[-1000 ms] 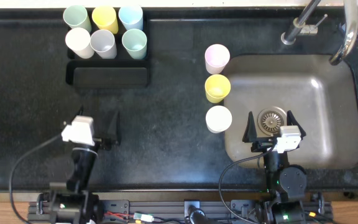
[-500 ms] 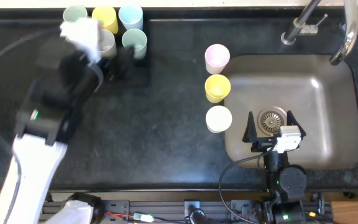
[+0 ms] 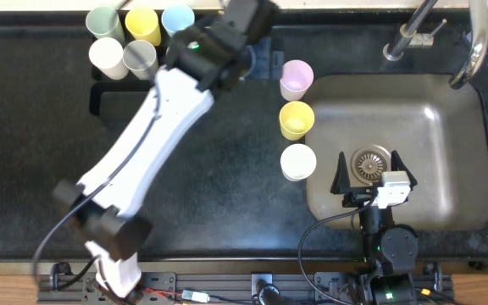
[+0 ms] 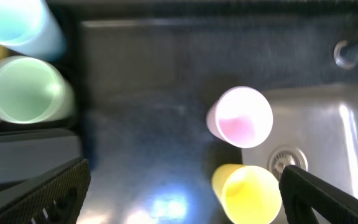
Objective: Store Cups
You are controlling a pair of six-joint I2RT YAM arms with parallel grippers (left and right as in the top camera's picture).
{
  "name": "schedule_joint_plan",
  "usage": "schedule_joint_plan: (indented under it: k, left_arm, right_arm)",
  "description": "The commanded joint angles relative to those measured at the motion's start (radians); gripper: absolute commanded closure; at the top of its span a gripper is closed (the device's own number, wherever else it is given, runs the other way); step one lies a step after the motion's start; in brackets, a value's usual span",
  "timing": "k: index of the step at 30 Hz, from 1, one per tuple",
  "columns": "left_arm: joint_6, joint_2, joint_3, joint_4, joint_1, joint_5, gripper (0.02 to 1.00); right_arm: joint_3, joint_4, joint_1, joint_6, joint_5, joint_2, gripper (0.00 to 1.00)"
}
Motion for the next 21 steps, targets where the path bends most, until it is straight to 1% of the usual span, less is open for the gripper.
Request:
schedule_joint_plan:
  k: [1, 10, 17, 19, 21]
  left_arm:
    - [-0.050, 0.133, 0.086, -0.018, -0.024, 0.061, 0.018]
    - [-0.052, 0.317, 0.148, -0.025, -0.055, 0.064, 0.018]
    - [-0.053, 0.367, 0.158, 0.024, -0.054, 0.051, 0.031]
    - [-0.053, 0.377, 0.158, 0.040, -0.054, 0.053, 0.064]
    - [-0.060, 0.388, 0.158, 0.050, -0.054, 0.053, 0.128]
  right_arm:
    - [-0.013, 0.005, -0.005, 0.011, 0.004, -0.011, 0.003]
    - [-0.013, 0.005, -0.005, 0.011, 0.004, -0.011, 0.003]
    - [-0.013, 0.005, -0.005, 0.011, 0.004, -0.011, 0.003]
    - [-0.013, 0.005, -0.005, 0.011, 0.004, -0.011, 0.005]
    - [-0.013, 0.005, -0.005, 0.011, 0.004, -0.011, 0.003]
